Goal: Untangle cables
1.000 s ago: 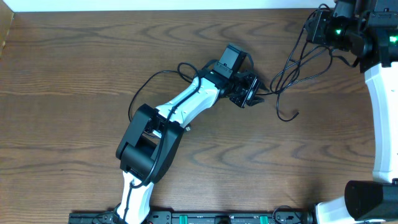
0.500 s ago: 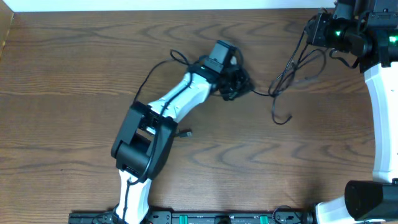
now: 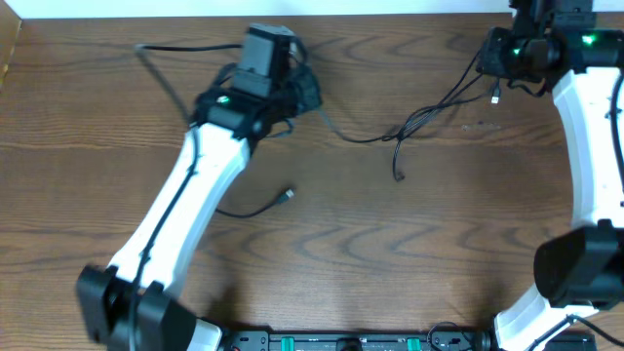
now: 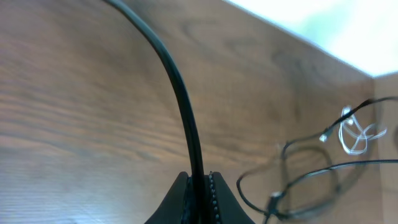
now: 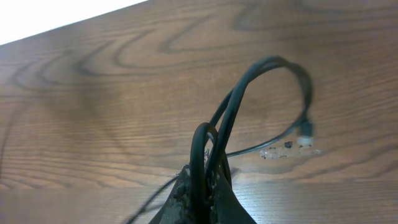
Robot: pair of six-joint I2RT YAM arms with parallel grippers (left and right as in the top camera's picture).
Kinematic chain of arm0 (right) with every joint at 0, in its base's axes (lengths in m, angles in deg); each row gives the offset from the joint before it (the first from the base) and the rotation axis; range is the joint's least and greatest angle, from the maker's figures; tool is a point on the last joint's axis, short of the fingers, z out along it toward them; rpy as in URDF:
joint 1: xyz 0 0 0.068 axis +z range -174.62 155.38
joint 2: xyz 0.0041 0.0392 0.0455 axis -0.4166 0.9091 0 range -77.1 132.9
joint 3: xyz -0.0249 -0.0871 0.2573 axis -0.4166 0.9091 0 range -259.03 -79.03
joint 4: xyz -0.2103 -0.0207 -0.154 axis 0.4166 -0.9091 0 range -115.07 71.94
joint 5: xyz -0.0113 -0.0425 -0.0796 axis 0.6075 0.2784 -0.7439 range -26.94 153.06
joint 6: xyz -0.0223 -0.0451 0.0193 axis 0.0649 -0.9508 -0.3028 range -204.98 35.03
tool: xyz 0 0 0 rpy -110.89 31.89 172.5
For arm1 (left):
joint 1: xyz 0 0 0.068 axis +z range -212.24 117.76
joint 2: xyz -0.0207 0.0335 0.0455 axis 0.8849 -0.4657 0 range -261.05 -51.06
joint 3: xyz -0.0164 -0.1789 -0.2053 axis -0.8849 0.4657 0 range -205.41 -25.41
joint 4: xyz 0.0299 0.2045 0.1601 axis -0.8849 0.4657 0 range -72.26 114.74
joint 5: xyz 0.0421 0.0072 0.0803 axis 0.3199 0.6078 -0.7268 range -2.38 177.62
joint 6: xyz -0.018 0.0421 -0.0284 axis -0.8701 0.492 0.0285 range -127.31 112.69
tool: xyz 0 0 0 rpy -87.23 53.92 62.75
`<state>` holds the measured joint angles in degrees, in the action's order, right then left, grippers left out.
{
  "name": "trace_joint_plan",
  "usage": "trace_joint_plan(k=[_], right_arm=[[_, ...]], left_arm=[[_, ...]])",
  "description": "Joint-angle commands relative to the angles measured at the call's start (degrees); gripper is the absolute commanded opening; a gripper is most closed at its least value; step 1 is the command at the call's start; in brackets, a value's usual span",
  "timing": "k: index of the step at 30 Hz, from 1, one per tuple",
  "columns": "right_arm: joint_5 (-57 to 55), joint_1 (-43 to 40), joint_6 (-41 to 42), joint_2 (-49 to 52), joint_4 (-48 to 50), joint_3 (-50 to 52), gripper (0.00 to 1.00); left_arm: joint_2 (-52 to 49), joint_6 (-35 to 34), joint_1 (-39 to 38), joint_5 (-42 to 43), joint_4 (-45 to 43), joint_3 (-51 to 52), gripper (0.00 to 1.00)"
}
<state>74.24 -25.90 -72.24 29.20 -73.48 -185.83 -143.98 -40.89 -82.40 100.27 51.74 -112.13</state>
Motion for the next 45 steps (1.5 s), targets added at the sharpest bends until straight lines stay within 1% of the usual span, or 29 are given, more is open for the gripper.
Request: trace_joint_plan(k=[1, 5, 7, 8, 13, 18, 20, 24, 25, 26, 27, 28, 29, 30, 36, 40, 42, 45], right_arm=[[-0.7, -0.1, -1.3, 1.3, 1.2, -0.2, 0.01], [2.4, 0.0, -2.7, 2.8, 3.3, -0.2, 0.01], [5.6, 0.3, -4.5, 2.9, 5.8, -0.2, 0.01], [7.1, 0.7, -4.7, 2.9, 8.8, -0.2, 0.01], [7.2, 2.6, -4.7, 3.1, 15.9, -0.2, 0.01], [7.2, 6.4, -4.7, 4.8, 18.0, -0.2, 0.01], [7.2, 8.2, -4.7, 6.6, 18.2, -0.2, 0.01], [7.7, 13.5, -3.4, 13.8, 21.0, -0.2, 0.01], [7.8, 14.3, -3.4, 14.8, 21.7, -0.2, 0.08], [7.8, 15.1, -3.4, 15.8, 22.3, -0.2, 0.39], [7.8, 15.6, -3.4, 16.5, 22.8, -0.2, 0.64], [7.8, 15.9, -3.3, 16.7, 22.9, -0.2, 0.81], [7.8, 16.1, -3.3, 16.7, 23.0, -0.2, 0.92], [7.8, 16.1, -3.3, 16.7, 23.1, -0.2, 0.97], [11.7, 15.0, -2.0, 13.8, 21.6, -0.8, 0.98], [12.3, 13.9, -1.9, 11.9, 18.2, -0.8, 0.99], [12.3, 13.7, -1.9, 11.5, 16.7, -0.8, 0.97], [12.3, 13.7, -2.1, 11.4, 14.5, -0.8, 0.9]], left_arm=[[4.9, 4.4, 3.1, -3.4, 2.5, -0.5, 0.07], [7.6, 5.1, 3.7, -4.6, 5.6, -0.5, 0.08], [7.6, 5.1, 3.8, -4.6, 6.4, -0.5, 0.08], [7.5, 5.1, 3.8, -5.8, 7.1, -0.5, 0.07], [7.5, 5.1, 3.8, -9.6, 8.0, -0.5, 0.07], [7.5, 5.4, 3.8, -10.8, 9.2, -0.5, 0.08], [7.5, 5.5, 3.8, -10.8, 9.5, -0.5, 0.08], [7.8, 5.5, 3.8, -10.8, 10.1, -0.5, 0.08], [7.9, 5.5, 3.8, -10.8, 10.2, -0.5, 0.07], [7.9, 5.5, 3.8, -10.8, 10.2, -0.5, 0.08], [8.0, 5.5, 3.8, -10.8, 10.3, -0.5, 0.08], [8.1, 5.5, 3.8, -10.7, 10.3, -0.5, 0.07], [8.1, 5.5, 3.8, -10.8, 10.5, -0.5, 0.07], [8.2, 5.5, 3.8, -10.8, 10.6, -0.5, 0.08], [8.4, 6.4, 3.8, -10.8, 11.6, -0.5, 0.07], [8.0, 6.3, 3.8, -10.8, 17.4, -0.5, 0.07], [7.4, 5.0, 3.8, -10.8, 21.3, -0.4, 0.07], [6.1, 2.7, 3.8, -10.8, 27.0, 0.0, 0.07]])
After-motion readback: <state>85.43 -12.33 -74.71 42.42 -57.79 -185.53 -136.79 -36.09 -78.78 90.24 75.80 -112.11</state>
